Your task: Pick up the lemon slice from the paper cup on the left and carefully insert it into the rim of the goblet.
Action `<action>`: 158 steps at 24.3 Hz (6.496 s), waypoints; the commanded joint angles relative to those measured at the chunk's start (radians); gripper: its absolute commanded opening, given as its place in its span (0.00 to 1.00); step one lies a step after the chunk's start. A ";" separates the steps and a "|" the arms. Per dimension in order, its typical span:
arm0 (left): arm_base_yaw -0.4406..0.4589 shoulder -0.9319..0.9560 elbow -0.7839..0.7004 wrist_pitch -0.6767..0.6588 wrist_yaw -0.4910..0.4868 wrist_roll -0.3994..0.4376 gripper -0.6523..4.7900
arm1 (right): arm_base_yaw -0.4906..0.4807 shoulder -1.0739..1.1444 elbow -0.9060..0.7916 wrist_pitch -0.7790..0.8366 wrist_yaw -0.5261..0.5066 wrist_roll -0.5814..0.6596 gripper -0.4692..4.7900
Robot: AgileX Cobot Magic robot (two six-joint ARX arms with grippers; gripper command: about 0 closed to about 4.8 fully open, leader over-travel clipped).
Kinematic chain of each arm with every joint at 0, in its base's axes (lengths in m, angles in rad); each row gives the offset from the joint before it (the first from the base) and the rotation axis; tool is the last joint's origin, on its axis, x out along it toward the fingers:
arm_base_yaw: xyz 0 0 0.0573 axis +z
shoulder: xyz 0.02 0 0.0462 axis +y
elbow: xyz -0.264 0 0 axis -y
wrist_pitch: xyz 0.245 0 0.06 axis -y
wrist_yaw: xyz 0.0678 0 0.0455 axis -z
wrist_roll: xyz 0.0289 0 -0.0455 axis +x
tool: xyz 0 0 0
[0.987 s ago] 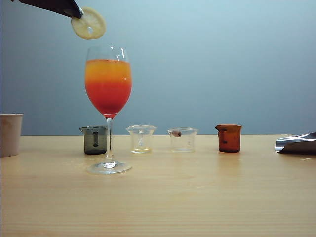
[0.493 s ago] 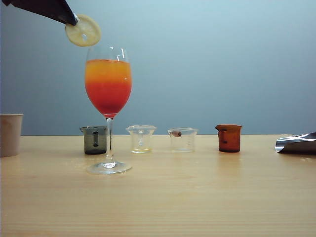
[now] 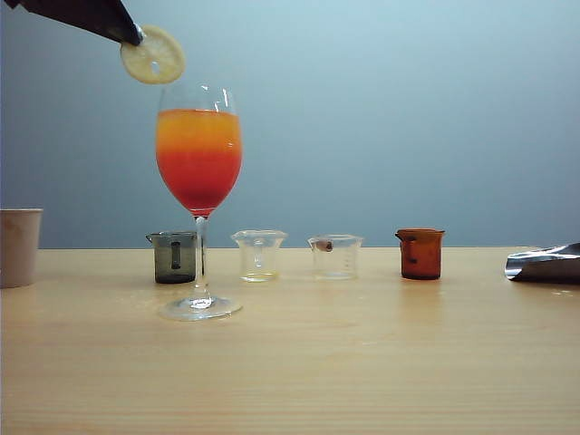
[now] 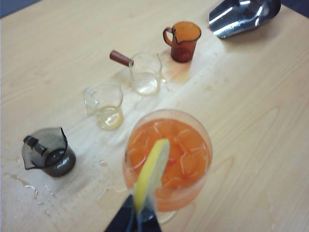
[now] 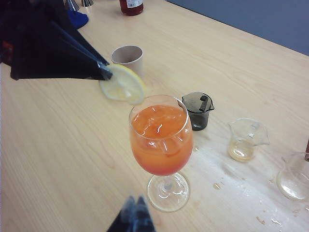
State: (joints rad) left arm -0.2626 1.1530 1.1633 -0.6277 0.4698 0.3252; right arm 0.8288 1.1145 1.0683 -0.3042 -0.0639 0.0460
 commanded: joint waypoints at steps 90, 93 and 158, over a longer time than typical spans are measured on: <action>-0.032 0.057 0.005 0.043 -0.039 0.008 0.11 | 0.000 0.002 0.006 0.024 0.002 -0.024 0.08; -0.032 0.057 0.005 0.039 -0.051 0.008 0.11 | 0.000 0.002 0.006 0.024 0.002 -0.024 0.08; -0.032 -0.050 0.008 0.103 0.002 -0.027 0.11 | 0.000 0.013 0.006 0.021 0.002 -0.024 0.08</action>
State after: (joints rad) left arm -0.2939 1.1255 1.1652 -0.5350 0.4679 0.3016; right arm 0.8284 1.1320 1.0683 -0.2863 -0.0635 0.0250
